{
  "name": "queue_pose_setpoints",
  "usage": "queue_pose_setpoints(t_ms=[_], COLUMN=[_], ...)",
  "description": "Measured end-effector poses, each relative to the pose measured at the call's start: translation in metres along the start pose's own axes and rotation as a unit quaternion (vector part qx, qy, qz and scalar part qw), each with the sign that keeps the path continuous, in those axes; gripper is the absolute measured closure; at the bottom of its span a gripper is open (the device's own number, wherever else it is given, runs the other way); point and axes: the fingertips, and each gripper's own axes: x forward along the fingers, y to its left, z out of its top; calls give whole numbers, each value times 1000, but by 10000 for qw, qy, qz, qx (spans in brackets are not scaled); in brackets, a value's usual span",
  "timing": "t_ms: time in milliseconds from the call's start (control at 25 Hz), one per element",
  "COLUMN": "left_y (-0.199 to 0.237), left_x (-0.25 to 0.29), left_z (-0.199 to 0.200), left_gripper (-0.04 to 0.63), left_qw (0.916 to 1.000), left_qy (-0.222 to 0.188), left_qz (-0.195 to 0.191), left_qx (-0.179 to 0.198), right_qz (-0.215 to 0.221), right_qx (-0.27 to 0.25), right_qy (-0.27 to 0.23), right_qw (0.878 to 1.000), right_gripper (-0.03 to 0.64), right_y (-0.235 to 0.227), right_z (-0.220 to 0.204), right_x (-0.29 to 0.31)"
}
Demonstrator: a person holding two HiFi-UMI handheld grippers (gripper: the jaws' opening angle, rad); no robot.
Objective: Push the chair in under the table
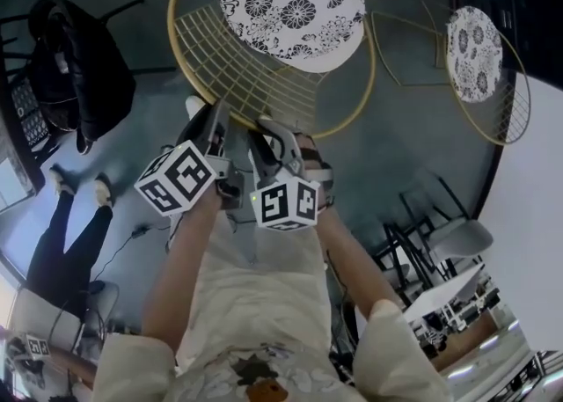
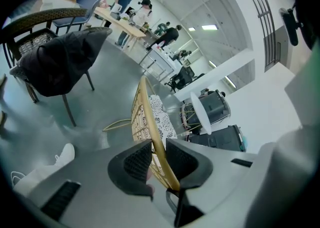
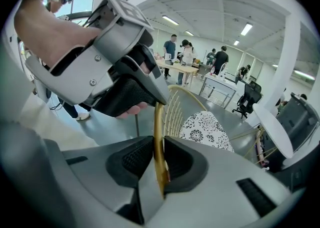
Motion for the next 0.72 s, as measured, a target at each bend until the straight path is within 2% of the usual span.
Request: queue_pose_setpoints(t_ms=[440, 600, 720], left_y=[4, 5, 4], left_x=[2, -3, -7], left_z=[-6, -10, -15], left_gripper=[511, 511, 512], left_qw=[9997, 9993, 9992], left_qy=[-167, -327, -365], left_qz=[-177, -126, -143], left_qx=[89, -86, -23], right_qz=[-291, -340, -465], right_qx=[-254, -150, -141], right_qy=[-52, -266, -343], right_qw=[9992, 9990, 9982], right_gripper=[545, 545, 545], right_y=[1, 5, 8], right_z=[-7, -8, -11], right_x=[2, -3, -7])
